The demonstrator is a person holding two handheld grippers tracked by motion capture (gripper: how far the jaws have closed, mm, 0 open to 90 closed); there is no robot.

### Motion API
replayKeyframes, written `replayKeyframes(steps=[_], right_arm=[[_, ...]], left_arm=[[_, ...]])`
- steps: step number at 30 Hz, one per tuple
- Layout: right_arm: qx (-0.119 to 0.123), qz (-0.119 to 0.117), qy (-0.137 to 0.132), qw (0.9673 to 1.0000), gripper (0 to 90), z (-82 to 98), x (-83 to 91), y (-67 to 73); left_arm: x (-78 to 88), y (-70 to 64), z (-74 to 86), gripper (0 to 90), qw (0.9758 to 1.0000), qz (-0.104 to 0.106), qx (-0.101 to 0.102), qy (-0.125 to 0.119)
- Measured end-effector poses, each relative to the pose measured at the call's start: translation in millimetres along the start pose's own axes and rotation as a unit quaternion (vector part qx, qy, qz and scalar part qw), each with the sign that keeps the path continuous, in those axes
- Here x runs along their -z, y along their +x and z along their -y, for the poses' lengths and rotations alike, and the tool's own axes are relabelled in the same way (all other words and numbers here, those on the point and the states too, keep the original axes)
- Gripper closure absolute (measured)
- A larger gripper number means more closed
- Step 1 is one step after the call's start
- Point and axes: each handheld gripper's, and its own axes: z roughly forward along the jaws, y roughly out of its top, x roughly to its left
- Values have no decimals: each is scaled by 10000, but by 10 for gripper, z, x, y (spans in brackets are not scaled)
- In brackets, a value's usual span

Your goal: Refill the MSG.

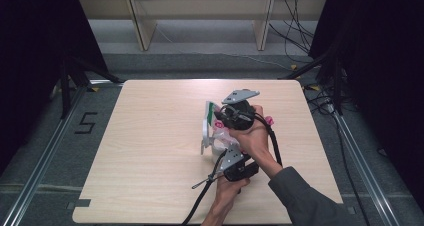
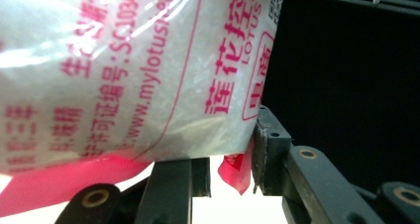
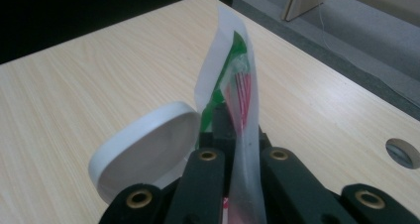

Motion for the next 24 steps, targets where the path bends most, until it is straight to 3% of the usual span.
replayKeyframes(steps=[2, 5, 8, 11, 12, 13, 16, 19, 22, 23, 24], right_arm=[[41, -3, -15, 10000, 900, -4, 0, 4], [90, 45, 175, 9998, 900, 17, -39, 42], [32, -28, 120, 9999, 900, 4, -15, 20], [46, 48, 44, 10000, 900, 3, -12, 23], [129, -23, 131, 9998, 900, 8, -14, 13], [96, -4, 127, 9999, 900, 12, -17, 13], [-16, 9, 141, 9999, 900, 7, -8, 19], [31, 30, 34, 10000, 900, 13, -19, 10], [120, 14, 158, 9998, 900, 10, -25, 28], [6, 46, 105, 9999, 900, 10, -24, 40], [61, -23, 111, 9999, 900, 4, -14, 21]], left_arm=[[-8, 2, 4, 720, 10000, 11, 34, -10], [-5, -12, 7, 719, 10000, -12, 10, 12], [-6, -5, 2, 720, 10000, -33, -1, -7], [-6, -12, 4, 720, 10000, -34, -12, 20], [-22, -40, 8, 719, 9999, 20, 133, -101], [-10, -13, 4, 720, 10000, -29, 10, 32], [-5, -12, 4, 720, 10000, -45, -18, 46], [-3, -10, 5, 720, 10000, -41, -18, 45], [-3, -15, 3, 720, 10000, -33, -4, 26], [-25, -53, 3, 720, 9996, 34, 220, -187], [0, -8, -1, 720, 10000, -32, -12, 17]])
